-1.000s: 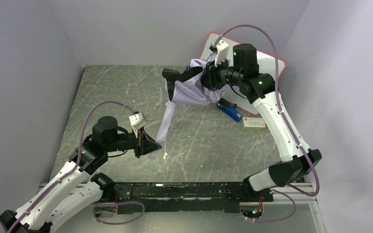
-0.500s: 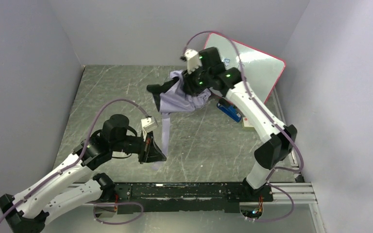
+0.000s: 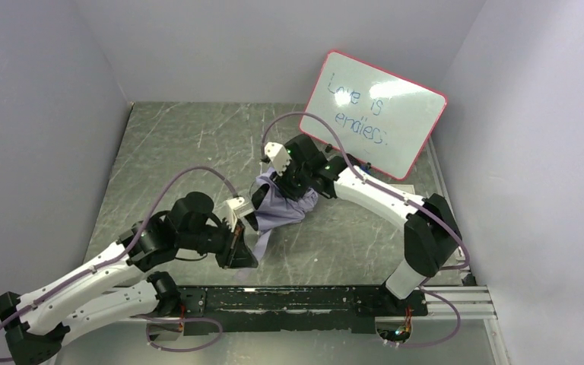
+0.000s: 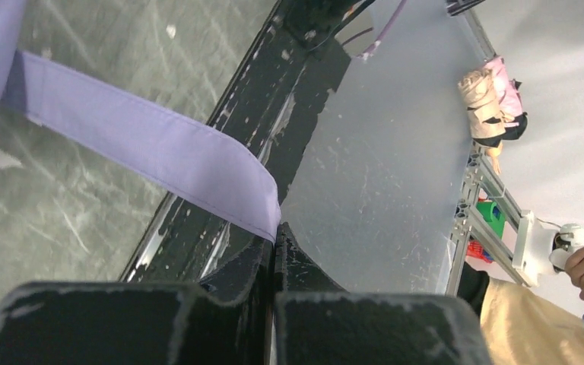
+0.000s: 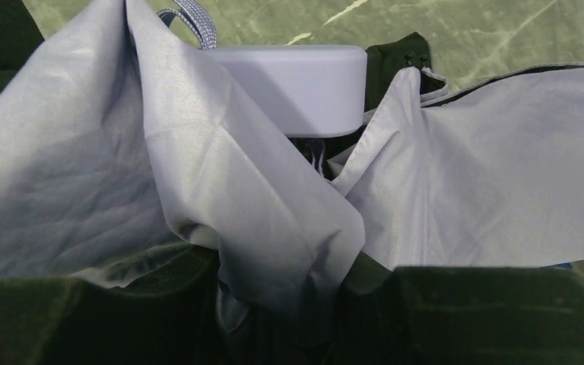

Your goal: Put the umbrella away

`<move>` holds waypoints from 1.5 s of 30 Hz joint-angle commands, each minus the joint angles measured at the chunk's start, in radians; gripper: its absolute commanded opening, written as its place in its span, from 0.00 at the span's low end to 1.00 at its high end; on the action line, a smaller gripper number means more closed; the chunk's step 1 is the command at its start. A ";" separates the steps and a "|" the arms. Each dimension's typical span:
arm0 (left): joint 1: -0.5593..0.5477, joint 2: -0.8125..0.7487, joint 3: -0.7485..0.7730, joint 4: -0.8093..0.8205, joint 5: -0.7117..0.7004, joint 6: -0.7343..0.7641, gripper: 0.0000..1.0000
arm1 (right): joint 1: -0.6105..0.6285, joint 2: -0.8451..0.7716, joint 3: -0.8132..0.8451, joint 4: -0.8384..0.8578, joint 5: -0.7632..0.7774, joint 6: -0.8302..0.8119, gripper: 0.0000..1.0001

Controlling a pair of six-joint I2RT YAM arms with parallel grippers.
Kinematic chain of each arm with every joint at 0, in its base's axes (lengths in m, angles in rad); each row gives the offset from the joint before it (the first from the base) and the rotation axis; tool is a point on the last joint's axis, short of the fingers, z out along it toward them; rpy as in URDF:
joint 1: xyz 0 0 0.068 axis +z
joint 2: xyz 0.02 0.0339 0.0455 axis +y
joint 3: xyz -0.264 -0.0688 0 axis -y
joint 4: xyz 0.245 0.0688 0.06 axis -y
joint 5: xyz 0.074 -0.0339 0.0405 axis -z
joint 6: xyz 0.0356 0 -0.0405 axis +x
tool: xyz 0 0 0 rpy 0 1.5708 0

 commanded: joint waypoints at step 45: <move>-0.187 0.112 -0.451 0.290 -0.121 -0.419 0.32 | 0.090 0.115 -0.304 0.631 0.162 -0.258 0.00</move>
